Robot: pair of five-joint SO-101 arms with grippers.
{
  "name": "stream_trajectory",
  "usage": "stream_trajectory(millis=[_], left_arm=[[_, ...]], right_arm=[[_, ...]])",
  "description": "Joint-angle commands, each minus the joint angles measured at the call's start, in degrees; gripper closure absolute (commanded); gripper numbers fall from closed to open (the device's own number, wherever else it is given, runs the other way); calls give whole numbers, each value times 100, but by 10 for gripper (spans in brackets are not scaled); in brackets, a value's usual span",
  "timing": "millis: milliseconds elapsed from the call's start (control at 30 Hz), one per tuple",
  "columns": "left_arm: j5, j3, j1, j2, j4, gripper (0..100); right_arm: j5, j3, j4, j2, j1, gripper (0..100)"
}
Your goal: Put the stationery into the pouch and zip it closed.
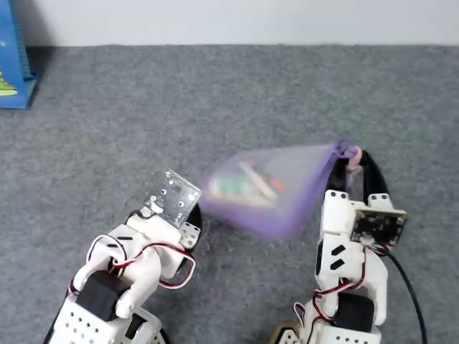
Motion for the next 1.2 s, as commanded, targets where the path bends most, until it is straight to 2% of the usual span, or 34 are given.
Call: stream_trajectory(millis=[0, 133, 333, 433, 533, 700, 800, 900, 1000, 1167], left_arm=[[18, -66, -26, -70, 9, 987], [9, -66, -26, -70, 44, 951], [53, -127, -35, -79, 176, 814], [53, -347, -97, -79, 378, 803], [35, -611, -484, -79, 492, 802], [18, -734, -1310, -79, 519, 801], [18, -725, -1600, -79, 519, 801], [18, -725, -1723, -79, 598, 801], [18, -725, -1749, -79, 651, 801], [18, -725, -2084, -79, 651, 801]], right_arm=[[-62, -668, 840, -75, -462, 892], [-598, -1178, 1745, -75, -857, 783], [-598, -1477, 2791, -75, -1095, 779], [-589, -1468, 3327, -22, -1068, 779], [-589, -1380, 3776, -22, -1077, 779], [-360, -554, 3354, -22, -1191, 820], [-290, 97, 2536, -22, -1596, 887], [-325, 448, 2018, -22, -2141, 899], [-334, 475, 2035, -13, -2651, 875], [-334, 18, 3011, -13, -2580, 824]])
